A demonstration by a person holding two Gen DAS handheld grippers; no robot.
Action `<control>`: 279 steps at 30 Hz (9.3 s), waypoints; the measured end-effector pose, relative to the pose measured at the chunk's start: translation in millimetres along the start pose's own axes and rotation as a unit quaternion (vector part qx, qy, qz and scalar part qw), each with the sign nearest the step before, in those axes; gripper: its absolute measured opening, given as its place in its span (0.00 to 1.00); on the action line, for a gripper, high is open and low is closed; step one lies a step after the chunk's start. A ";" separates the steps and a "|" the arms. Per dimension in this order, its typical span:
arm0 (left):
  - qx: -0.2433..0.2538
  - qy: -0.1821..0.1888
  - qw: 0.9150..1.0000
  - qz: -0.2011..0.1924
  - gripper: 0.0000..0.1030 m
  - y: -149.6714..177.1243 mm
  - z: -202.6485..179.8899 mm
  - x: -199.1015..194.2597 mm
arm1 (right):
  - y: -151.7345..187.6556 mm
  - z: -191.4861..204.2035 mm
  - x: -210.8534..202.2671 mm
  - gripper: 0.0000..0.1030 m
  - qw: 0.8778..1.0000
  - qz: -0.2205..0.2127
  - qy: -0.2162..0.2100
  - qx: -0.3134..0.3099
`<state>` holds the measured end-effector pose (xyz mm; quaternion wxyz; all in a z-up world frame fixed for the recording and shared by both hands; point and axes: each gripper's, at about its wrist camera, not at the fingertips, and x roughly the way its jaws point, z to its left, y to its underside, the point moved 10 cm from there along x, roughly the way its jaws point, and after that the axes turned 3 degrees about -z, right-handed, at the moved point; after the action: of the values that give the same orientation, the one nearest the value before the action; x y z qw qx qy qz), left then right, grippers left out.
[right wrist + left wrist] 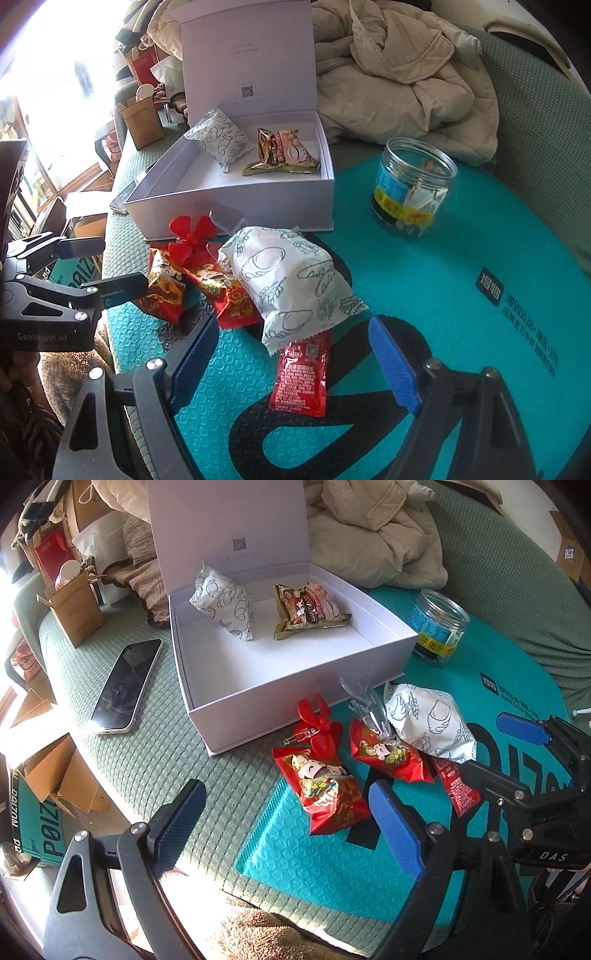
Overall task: Organize objects
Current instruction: 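Withdraw both tools from the box back toward the snack pile, then close the right tool on the small red sauce packet, then grasp the red candy packet with the left tool while the right tool holds the sauce packet, then lift and carry both packets over the open white box with both tools, then lower both packets into the box and open both tools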
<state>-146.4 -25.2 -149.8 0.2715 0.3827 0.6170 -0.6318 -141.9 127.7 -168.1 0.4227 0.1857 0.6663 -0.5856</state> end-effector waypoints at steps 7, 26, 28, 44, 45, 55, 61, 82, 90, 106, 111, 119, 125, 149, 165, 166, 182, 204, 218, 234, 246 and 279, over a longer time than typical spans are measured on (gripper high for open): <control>-0.007 0.027 1.000 0.014 0.87 9.7 -10.0 14.2 | 21.7 -12.7 15.2 0.82 1.000 0.027 0.010 0.014; -0.024 0.032 0.999 0.029 0.60 15.6 -13.5 41.0 | 36.4 -15.9 25.2 0.31 0.999 0.040 0.012 -0.001; -0.023 0.040 0.999 0.025 0.45 15.1 -14.7 39.2 | 37.0 -15.8 24.0 0.30 0.999 0.040 0.009 0.002; -0.002 0.080 0.996 0.048 0.31 42.6 -33.3 9.3 | 67.6 -6.4 -3.4 0.29 0.998 0.055 -0.018 0.013; 0.005 0.086 0.995 0.053 0.31 46.6 -37.6 7.9 | 70.2 -6.4 -5.5 0.29 0.998 0.056 -0.019 0.012; 0.005 0.121 0.990 0.073 0.33 60.5 -57.7 3.8 | 78.1 -8.3 -12.4 0.39 0.999 0.050 -0.016 0.015; 0.002 0.092 0.993 0.070 0.43 53.3 -53.3 4.6 | 76.4 -11.0 -10.3 0.45 0.999 0.047 0.000 0.002; 0.034 0.048 0.996 0.062 0.56 35.8 -55.2 21.6 | 77.6 -13.8 -6.6 0.51 0.999 0.034 0.017 -0.012; 0.074 0.027 0.996 0.052 0.39 40.1 -59.7 23.3 | 76.0 -10.0 -7.8 0.25 0.999 0.033 0.006 -0.021; 0.064 0.043 0.996 0.036 0.36 44.4 -62.4 3.4 | 68.3 -3.1 -20.9 0.21 0.999 0.022 -0.027 0.008; 0.064 0.042 0.997 0.031 0.36 44.2 -59.9 -4.1 | 62.3 5.0 -28.1 0.21 0.999 0.015 -0.037 0.002; 0.063 0.035 0.997 0.021 0.36 42.1 -53.3 -18.6 | 48.8 22.9 -41.1 0.21 0.998 0.001 -0.056 -0.012; 0.058 0.029 0.998 0.013 0.36 43.3 -44.7 -29.6 | 39.0 42.2 -48.2 0.21 0.997 -0.008 -0.074 -0.029; 0.019 -0.021 0.999 -0.035 0.36 10.9 25.6 -80.9 | -34.7 128.7 -70.8 0.21 0.978 -0.066 -0.137 -0.141; 0.049 -0.034 0.997 -0.046 0.36 -34.1 34.5 -73.6 | -88.0 129.0 -58.3 0.21 0.972 -0.078 -0.149 -0.163; 0.053 -0.033 0.997 -0.046 0.36 -38.0 33.5 -71.2 | -91.1 127.2 -56.2 0.21 0.973 -0.078 -0.148 -0.162; 0.073 -0.013 0.996 -0.043 0.36 -98.4 21.7 -21.1 | -148.4 84.8 -17.4 0.21 0.977 -0.082 -0.125 -0.150; 0.111 -0.045 0.992 -0.048 0.36 -161.8 30.8 45.2 | -203.1 55.2 42.6 0.21 0.978 -0.071 -0.109 -0.166; 0.132 -0.071 0.988 -0.040 0.37 -181.0 38.5 88.5 | -222.5 44.0 91.5 0.21 0.981 -0.037 -0.114 -0.150; 0.130 -0.043 0.990 -0.020 0.37 -194.4 33.1 125.9 | -230.7 25.7 138.2 0.21 0.986 0.002 -0.109 -0.129; 0.122 -0.008 0.992 0.019 0.37 -188.5 26.6 155.7 | -222.4 9.3 171.8 0.21 0.987 0.045 -0.118 -0.104; 0.074 -0.020 0.997 0.021 0.45 -188.0 29.4 133.0 | -244.4 -8.0 142.9 0.36 0.989 0.001 -0.080 -0.122</control>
<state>-378.6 -20.0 -152.8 0.2679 0.4014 0.5549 -0.6777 -408.1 39.9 -127.6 0.4946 0.0858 0.6967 -0.5124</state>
